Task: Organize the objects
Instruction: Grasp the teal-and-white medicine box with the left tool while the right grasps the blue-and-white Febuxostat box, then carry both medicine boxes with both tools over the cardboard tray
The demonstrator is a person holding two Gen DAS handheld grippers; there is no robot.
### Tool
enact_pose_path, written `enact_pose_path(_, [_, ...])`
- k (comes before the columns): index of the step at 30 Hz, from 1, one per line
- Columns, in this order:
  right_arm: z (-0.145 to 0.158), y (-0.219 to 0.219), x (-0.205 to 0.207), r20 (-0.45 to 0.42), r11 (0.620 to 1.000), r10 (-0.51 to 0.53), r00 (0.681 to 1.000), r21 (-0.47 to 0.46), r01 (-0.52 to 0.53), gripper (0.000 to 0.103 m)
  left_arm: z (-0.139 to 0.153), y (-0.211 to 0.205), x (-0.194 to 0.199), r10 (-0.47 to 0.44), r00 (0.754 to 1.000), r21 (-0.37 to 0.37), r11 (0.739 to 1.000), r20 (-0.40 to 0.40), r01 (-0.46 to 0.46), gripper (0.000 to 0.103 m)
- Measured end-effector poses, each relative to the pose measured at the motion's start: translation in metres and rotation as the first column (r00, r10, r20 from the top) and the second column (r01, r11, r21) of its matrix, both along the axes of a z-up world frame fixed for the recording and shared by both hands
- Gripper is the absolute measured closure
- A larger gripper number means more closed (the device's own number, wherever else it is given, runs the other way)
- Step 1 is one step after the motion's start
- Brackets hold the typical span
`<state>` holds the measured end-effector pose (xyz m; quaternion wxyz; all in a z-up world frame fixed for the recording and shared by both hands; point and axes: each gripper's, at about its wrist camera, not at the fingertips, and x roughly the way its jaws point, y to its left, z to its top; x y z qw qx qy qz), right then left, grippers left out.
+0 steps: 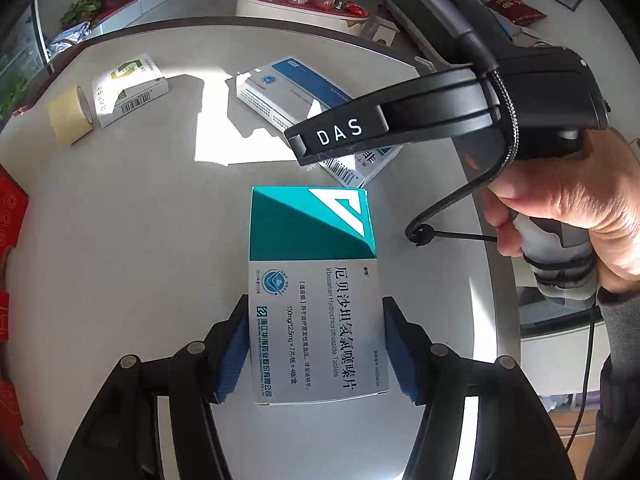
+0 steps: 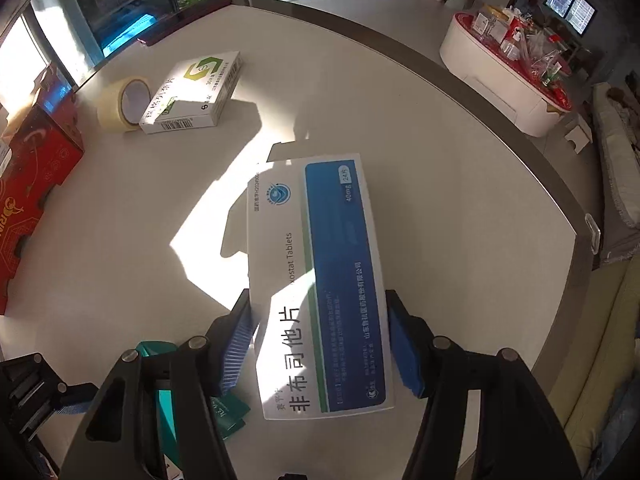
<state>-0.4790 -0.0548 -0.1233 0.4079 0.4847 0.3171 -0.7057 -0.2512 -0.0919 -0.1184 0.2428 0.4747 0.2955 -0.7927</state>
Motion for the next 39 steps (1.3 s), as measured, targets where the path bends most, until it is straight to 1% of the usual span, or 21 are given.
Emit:
enact_pose_path(3, [0.015, 0.025, 0.013, 0.006, 0.993, -0.084, 0.996, -0.080, 0.084, 0.041, 0.013, 0.006, 0.020, -0.052, 0.999, -0.043, 0.998, -0.013, 0.051, 0.037])
enact_pose_path(5, [0.028, 0.045, 0.024, -0.003, 0.982, -0.138, 0.990, -0.127, 0.137, 0.041, 0.024, 0.008, 0.038, -0.074, 0.997, -0.072, 0.995, -0.018, 0.072, 0.037])
enact_pose_path(8, [0.051, 0.080, 0.044, 0.003, 0.950, -0.238, 0.971, -0.209, 0.233, 0.041, 0.044, 0.012, 0.065, -0.096, 0.994, -0.106, 0.990, -0.043, 0.091, 0.037])
enact_pose_path(10, [0.068, 0.103, 0.067, -0.019, 0.921, -0.308, 0.951, -0.257, 0.293, 0.041, 0.058, 0.015, 0.080, -0.112, 0.992, -0.132, 0.986, -0.062, 0.103, 0.037])
enact_pose_path(11, [0.076, 0.114, 0.079, -0.022, 0.904, -0.340, 0.940, -0.284, 0.321, 0.041, 0.064, 0.017, 0.087, -0.118, 0.990, -0.140, 0.984, -0.071, 0.108, 0.037])
enact_pose_path(13, [0.088, 0.133, 0.110, 0.012, 0.857, -0.401, 0.916, -0.348, 0.379, 0.041, 0.076, 0.020, 0.103, -0.136, 0.987, -0.161, 0.979, -0.087, 0.121, 0.037])
enact_pose_path(15, [0.096, 0.144, 0.143, 0.026, 0.821, -0.445, 0.895, -0.387, 0.420, 0.041, 0.086, 0.023, 0.116, -0.153, 0.983, -0.187, 0.974, -0.103, 0.132, 0.037])
enact_pose_path(17, [0.098, 0.149, 0.181, 0.049, 0.788, -0.480, 0.876, -0.415, 0.455, 0.041, 0.098, 0.033, 0.141, -0.163, 0.979, -0.212, 0.968, -0.119, 0.136, 0.037])
enact_pose_path(19, [0.099, 0.155, 0.215, 0.066, 0.749, -0.520, 0.852, -0.445, 0.491, 0.041, 0.102, 0.034, 0.159, -0.171, 0.977, -0.225, 0.964, -0.131, 0.139, 0.037])
enact_pose_path(21, [0.099, 0.160, 0.246, 0.116, 0.688, -0.569, 0.814, -0.475, 0.549, 0.041, 0.106, 0.033, 0.177, -0.175, 0.975, -0.259, 0.956, -0.136, 0.136, 0.036])
enact_pose_path(22, [0.100, 0.161, 0.259, 0.137, 0.665, -0.583, 0.801, -0.487, 0.567, 0.041, 0.108, 0.031, 0.185, -0.177, 0.974, -0.274, 0.952, -0.141, 0.134, 0.036])
enact_pose_path(24, [0.101, 0.158, 0.286, 0.149, 0.639, -0.604, 0.783, -0.498, 0.587, 0.041, 0.114, 0.028, 0.201, -0.179, 0.971, -0.302, 0.945, -0.161, 0.125, 0.036])
enact_pose_path(30, [0.118, 0.131, 0.349, 0.144, 0.598, -0.604, 0.784, -0.568, 0.565, 0.041, 0.135, 0.024, 0.252, -0.197, 0.958, -0.379, 0.919, -0.209, 0.106, 0.036])
enact_pose_path(35, [0.137, 0.099, 0.392, 0.091, 0.596, -0.589, 0.803, -0.621, 0.508, 0.041, 0.145, 0.015, 0.292, -0.185, 0.956, -0.440, 0.895, -0.226, 0.069, 0.036])
enact_pose_path(36, [0.141, 0.092, 0.400, 0.075, 0.602, -0.585, 0.808, -0.628, 0.494, 0.041, 0.147, 0.013, 0.298, -0.179, 0.956, -0.446, 0.893, -0.230, 0.060, 0.036])
enact_pose_path(39, [0.150, 0.072, 0.422, 0.040, 0.610, -0.577, 0.816, -0.644, 0.462, 0.041, 0.149, 0.003, 0.316, -0.158, 0.956, -0.440, 0.898, -0.246, 0.035, 0.036])
